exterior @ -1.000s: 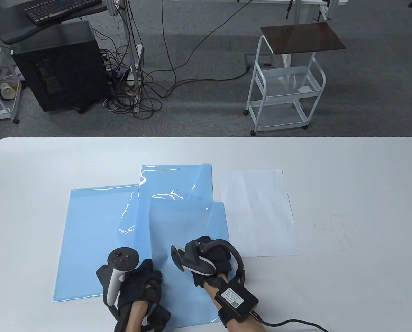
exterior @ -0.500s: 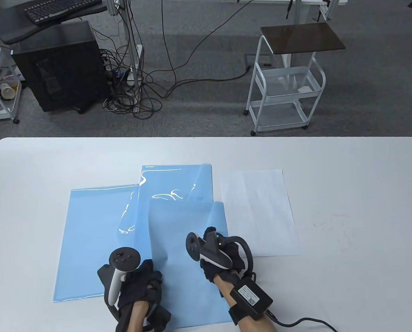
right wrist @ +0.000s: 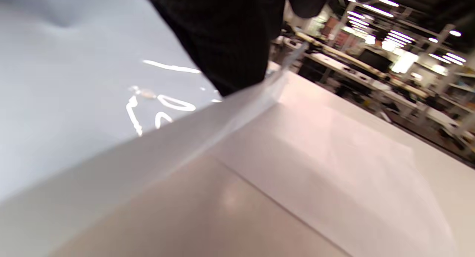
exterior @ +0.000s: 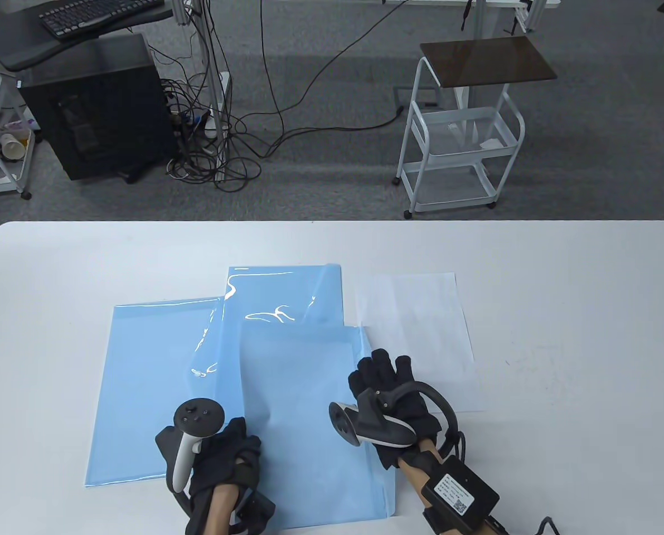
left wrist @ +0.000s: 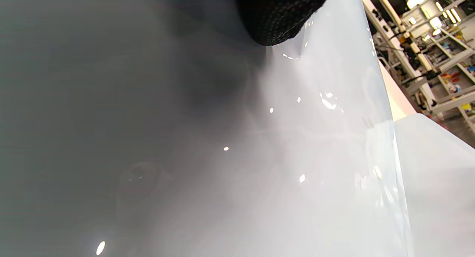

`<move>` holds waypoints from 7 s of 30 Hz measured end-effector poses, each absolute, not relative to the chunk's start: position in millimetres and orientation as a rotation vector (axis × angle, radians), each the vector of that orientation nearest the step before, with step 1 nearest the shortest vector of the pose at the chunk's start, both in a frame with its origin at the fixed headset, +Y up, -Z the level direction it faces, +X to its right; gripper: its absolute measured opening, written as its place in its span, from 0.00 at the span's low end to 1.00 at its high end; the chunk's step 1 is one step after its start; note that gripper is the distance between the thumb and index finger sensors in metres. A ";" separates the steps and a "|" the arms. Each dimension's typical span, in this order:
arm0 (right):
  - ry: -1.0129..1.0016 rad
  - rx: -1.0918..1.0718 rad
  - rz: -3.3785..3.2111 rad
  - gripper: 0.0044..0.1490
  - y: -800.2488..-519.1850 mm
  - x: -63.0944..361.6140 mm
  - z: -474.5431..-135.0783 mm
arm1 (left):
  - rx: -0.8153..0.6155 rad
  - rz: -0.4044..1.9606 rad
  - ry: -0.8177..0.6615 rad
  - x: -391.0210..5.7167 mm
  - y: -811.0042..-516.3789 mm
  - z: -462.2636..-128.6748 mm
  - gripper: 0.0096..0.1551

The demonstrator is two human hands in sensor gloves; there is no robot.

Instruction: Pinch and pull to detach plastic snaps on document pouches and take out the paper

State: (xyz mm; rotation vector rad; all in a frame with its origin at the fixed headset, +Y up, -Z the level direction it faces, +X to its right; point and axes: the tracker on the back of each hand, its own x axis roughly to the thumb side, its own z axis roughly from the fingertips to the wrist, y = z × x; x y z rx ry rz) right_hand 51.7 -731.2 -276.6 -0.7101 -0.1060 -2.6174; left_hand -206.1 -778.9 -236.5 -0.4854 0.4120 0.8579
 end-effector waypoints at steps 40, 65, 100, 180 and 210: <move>-0.318 -0.443 -3.386 0.39 -782.5 110.1 -282.9 | -0.572 1.352 0.355 -221.1 -788.0 -229.7 0.29; -0.561 -0.524 -3.598 0.32 -784.0 119.6 -279.4 | -0.590 1.319 0.348 -219.5 -790.4 -228.9 0.31; -1.147 -0.345 -4.129 0.38 -791.1 141.3 -277.9 | -0.589 1.399 0.309 -216.8 -793.8 -227.3 0.30; -0.196 0.720 -4.066 0.27 -749.8 277.3 -403.8 | -0.618 1.443 0.384 -240.0 -789.2 -223.7 0.28; -0.212 0.666 -3.770 0.35 -770.8 273.9 -411.8 | -0.614 1.421 0.381 -237.6 -790.8 -226.5 0.28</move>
